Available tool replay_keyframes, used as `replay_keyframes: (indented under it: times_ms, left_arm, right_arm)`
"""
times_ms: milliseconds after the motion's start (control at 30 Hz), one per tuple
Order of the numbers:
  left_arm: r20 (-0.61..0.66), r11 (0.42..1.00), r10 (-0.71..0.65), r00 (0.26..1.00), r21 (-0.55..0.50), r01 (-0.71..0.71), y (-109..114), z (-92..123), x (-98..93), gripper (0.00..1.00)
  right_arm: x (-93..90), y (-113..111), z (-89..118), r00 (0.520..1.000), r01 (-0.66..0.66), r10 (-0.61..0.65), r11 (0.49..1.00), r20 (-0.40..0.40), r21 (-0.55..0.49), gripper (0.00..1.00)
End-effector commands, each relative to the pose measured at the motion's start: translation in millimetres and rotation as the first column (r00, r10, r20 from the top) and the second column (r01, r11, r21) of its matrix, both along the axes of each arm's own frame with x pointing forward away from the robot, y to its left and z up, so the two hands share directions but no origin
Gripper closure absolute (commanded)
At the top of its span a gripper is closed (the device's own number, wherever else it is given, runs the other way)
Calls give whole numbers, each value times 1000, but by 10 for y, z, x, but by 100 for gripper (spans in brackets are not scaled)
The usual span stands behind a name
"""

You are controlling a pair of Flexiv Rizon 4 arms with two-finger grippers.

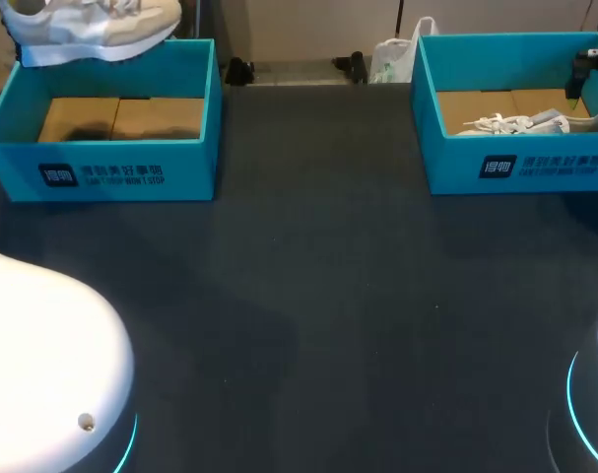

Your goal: Take the shoe out of the shoebox, open the shoe tongue, remove and reinsert the insole, then place the shoe into the shoebox

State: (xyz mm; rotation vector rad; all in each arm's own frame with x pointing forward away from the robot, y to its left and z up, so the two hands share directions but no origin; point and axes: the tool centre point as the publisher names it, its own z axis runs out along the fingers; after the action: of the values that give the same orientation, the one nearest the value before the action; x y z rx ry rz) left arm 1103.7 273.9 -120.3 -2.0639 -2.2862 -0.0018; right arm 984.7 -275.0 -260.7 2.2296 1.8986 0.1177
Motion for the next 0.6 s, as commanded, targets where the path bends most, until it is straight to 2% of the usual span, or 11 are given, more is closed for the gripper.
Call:
replay_keyframes:
  times_ms: [33, 200, 600]
  left_arm:
    - [26, 999, 2, 1000, 34, -2, -151, 85, -253, 100]
    - [37, 998, 14, 999, 56, -16, -286, 136, -475, 100]
    - [100, 993, 52, 994, 96, -62, -559, 240, -1186, 100]
  right_arm:
    - [-2, 1, 1, 1000, 0, 0, 1000, 1, 0, 0]
    - [-2, 1, 1, 1000, 0, 0, 1000, 1, 0, 0]
    - [-2, 1, 1, 1000, 0, 0, 1000, 1, 0, 0]
